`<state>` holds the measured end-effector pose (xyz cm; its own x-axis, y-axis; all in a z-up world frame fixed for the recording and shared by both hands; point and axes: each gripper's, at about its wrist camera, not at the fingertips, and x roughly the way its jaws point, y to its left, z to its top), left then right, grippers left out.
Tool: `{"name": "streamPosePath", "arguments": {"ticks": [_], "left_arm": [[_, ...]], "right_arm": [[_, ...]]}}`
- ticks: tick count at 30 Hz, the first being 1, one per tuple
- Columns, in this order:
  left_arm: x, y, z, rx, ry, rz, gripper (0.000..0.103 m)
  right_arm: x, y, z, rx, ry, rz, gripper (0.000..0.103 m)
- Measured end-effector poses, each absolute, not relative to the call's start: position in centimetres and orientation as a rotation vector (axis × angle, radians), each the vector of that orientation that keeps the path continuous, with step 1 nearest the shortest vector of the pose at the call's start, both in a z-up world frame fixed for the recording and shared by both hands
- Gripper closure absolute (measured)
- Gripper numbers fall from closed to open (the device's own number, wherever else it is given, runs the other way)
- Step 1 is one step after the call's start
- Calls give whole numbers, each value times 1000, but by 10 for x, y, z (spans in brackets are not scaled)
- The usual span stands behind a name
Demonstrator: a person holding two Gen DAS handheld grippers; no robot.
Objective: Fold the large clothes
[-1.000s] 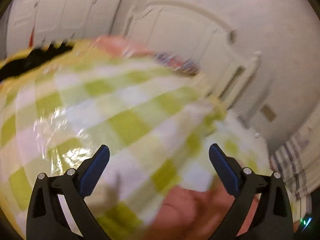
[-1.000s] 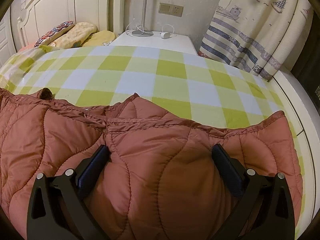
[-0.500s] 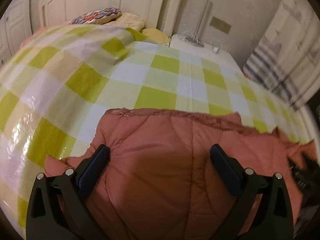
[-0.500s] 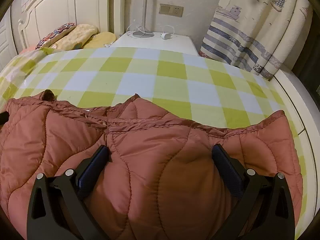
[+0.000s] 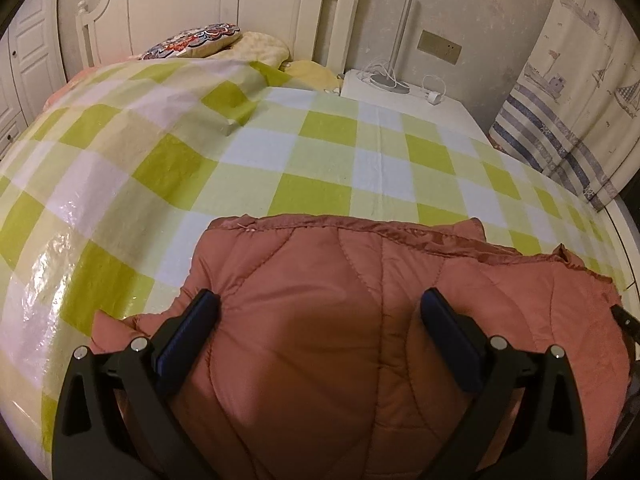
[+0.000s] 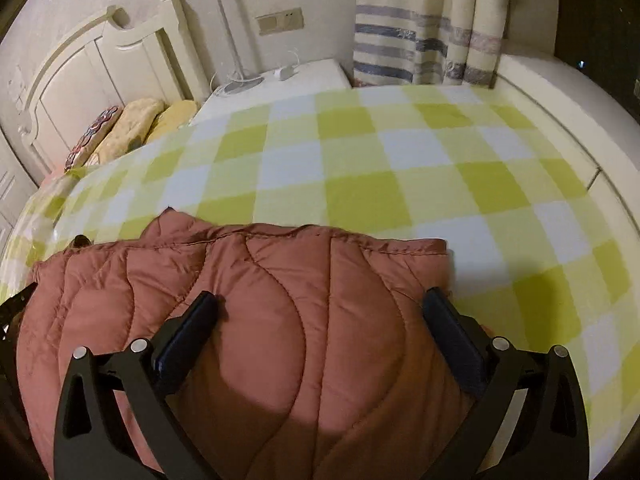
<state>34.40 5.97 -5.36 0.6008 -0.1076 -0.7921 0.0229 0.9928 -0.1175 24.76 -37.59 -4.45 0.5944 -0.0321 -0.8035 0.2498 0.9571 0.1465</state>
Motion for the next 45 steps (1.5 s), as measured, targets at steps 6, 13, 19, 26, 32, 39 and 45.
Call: {"name": "streamPosePath", "arguments": {"ticks": [6, 13, 19, 26, 32, 39, 45], "left_arm": [[344, 59, -54, -96, 925, -74, 2], [345, 59, -54, -101, 925, -75, 2], [345, 58, -55, -101, 925, -72, 2], [345, 57, -54, -101, 924, -71, 2], [345, 57, -54, -102, 924, -71, 2], [345, 51, -53, -63, 942, -45, 2], [309, 38, -13, -34, 850, -92, 2]], "right_arm": [[197, -309, 16, 110, 705, -146, 5], [196, -207, -38, -152, 832, 36, 5], [184, -228, -16, -66, 795, -47, 5], [176, -267, -40, 74, 836, -29, 5], [126, -304, -15, 210, 729, -21, 5], [77, -348, -33, 255, 750, -132, 5], [47, -345, -36, 267, 726, -72, 5]]}}
